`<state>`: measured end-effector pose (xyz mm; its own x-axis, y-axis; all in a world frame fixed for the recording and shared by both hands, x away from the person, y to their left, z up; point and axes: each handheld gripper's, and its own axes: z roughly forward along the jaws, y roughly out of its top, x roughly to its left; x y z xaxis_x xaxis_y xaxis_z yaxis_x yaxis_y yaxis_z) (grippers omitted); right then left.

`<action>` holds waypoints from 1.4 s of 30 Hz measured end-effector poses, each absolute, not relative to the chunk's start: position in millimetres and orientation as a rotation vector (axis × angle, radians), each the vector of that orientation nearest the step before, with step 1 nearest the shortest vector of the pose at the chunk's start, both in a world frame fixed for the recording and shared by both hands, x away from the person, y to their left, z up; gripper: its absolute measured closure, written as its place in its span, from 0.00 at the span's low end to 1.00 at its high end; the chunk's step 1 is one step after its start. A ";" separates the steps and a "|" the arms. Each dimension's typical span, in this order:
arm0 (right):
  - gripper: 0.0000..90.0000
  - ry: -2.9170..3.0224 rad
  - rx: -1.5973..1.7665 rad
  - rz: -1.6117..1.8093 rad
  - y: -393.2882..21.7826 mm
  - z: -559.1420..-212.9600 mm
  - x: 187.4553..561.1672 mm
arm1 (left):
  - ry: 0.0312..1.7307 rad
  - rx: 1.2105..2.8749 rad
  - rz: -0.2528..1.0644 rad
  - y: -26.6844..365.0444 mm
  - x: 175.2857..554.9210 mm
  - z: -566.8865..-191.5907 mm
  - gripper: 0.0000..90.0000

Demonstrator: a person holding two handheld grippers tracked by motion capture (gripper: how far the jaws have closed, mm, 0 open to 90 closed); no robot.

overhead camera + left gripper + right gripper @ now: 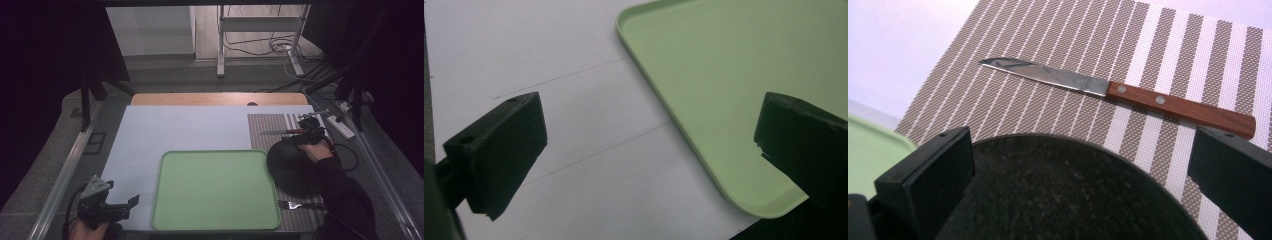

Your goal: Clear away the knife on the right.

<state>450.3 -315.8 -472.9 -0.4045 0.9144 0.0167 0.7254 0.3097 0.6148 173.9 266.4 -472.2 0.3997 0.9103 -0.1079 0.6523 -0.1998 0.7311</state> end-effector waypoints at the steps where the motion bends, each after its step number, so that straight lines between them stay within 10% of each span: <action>1: 0.00 2.248 1.476 0.774 -316.0 -474.4 454.7 | 1.334 1.941 0.457 266.4 173.9 -472.2 0.01; 20: 0.01 2.217 1.516 0.714 -319.3 -481.8 487.1 | 1.336 1.943 0.452 266.6 174.4 -472.3 0.01; 36: 0.98 2.253 1.556 0.698 -345.9 -481.1 512.0 | 1.336 1.947 0.448 266.1 174.9 -472.5 0.02; 42: 0.99 2.236 1.547 0.651 -352.7 -487.2 523.0 | 1.334 1.949 0.448 266.0 175.0 -472.5 0.02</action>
